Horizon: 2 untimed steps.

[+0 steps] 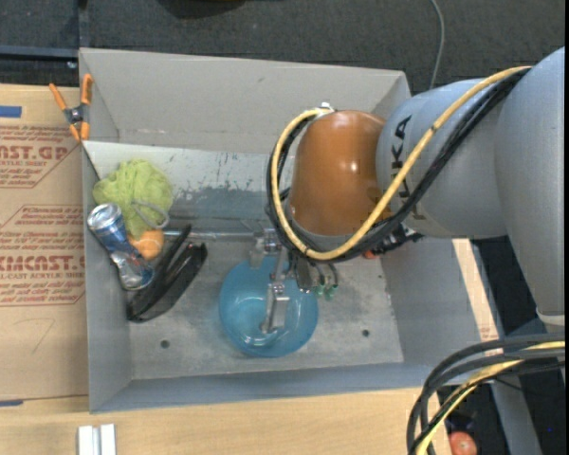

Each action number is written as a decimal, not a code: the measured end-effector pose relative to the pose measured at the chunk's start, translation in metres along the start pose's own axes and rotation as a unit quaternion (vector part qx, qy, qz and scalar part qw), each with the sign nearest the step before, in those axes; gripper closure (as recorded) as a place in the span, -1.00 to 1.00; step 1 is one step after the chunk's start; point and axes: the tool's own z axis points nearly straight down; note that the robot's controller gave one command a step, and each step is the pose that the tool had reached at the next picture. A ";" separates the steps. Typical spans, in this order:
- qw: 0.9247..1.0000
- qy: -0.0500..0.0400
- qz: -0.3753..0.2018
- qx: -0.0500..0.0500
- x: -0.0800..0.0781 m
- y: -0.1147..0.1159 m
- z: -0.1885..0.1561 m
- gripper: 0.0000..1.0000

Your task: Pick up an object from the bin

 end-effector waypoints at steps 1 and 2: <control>1.000 -0.004 0.000 0.000 -0.002 -0.001 -0.003 -1.00; 1.000 -0.005 0.010 -0.001 -0.058 -0.030 0.075 -1.00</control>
Offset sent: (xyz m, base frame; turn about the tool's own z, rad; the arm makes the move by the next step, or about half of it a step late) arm 0.0565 -0.0297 -0.0767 0.0187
